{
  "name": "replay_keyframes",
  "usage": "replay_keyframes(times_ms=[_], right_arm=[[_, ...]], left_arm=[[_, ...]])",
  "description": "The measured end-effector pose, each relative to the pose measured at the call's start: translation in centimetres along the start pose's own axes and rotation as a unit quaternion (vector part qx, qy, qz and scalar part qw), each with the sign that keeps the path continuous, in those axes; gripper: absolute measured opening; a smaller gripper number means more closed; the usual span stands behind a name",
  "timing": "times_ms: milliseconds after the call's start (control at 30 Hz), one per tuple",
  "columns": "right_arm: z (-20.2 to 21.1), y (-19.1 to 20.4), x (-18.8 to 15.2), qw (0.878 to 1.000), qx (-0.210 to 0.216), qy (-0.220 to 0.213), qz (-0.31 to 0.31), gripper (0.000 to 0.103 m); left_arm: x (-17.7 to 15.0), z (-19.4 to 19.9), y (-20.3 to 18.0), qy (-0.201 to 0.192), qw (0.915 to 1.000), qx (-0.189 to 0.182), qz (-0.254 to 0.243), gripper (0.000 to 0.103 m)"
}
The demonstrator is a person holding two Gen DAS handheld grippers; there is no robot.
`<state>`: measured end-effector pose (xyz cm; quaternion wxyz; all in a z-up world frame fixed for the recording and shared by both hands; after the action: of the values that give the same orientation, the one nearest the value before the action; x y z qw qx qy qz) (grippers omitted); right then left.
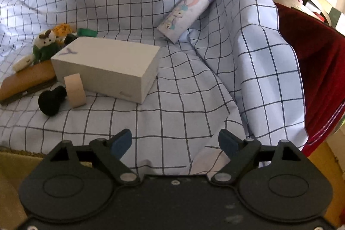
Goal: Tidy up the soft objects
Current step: 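Move both open tools back toward the items on the sheet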
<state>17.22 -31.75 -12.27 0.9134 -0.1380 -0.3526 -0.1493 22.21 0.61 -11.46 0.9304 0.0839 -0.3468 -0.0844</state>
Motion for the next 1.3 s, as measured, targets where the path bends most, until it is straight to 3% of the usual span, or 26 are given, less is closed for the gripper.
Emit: replay_keyframes(times_ms=[200, 400, 533, 700, 800, 867, 1067, 1200, 1300], right_arm=[[1.6, -1.1, 1.7, 1.000, 0.004, -0.007, -0.001, 0.087], [3.5, -0.2, 5.0, 0.998, 0.061, -0.007, -0.004, 0.087], [3.8, 0.9, 6.4, 0.996, 0.087, 0.000, 0.002, 0.087], [3.3, 1.6, 6.8, 0.994, 0.102, 0.034, -0.007, 0.087], [2.8, 1.7, 7.1, 0.994, 0.101, 0.049, -0.015, 0.087], [2.4, 1.7, 7.3, 0.993, 0.098, 0.057, -0.016, 0.087], [2.0, 3.1, 8.1, 0.994, 0.095, 0.061, -0.001, 0.087], [1.7, 3.8, 8.6, 0.993, 0.101, 0.061, 0.008, 0.087], [1.3, 4.3, 8.9, 0.992, 0.106, 0.067, 0.009, 0.087]], left_arm=[[0.6, 0.4, 0.9, -0.004, 1.0000, 0.000, -0.002, 0.090], [3.8, 1.9, 2.6, -0.015, 0.9995, 0.020, 0.021, 0.090], [7.4, 4.6, 2.8, -0.010, 0.9983, -0.047, 0.034, 0.090], [11.8, 10.1, 1.9, 0.006, 0.9883, -0.139, 0.062, 0.090], [13.2, 13.6, 0.9, -0.008, 0.9875, -0.152, 0.039, 0.092], [13.8, 15.5, 0.4, -0.021, 0.9855, -0.167, 0.025, 0.098], [15.8, 18.7, -1.7, -0.013, 0.9702, -0.241, -0.017, 0.099], [16.8, 19.9, -2.4, -0.031, 0.9692, -0.240, -0.047, 0.100], [16.9, 20.2, -2.6, -0.030, 0.9642, -0.259, -0.047, 0.100]])
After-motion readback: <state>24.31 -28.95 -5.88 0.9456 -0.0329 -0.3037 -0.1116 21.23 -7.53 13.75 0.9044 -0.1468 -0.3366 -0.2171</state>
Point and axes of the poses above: each gripper's, at about its wrist camera, not at the fingertips, and z roughly against the way its jaws point, y to its left, x to its top, the point moved 7 cm from there along -z, roughly the way its jaws point, and after that the axes turned 3 degrees about -x, right-handed, at the moved point
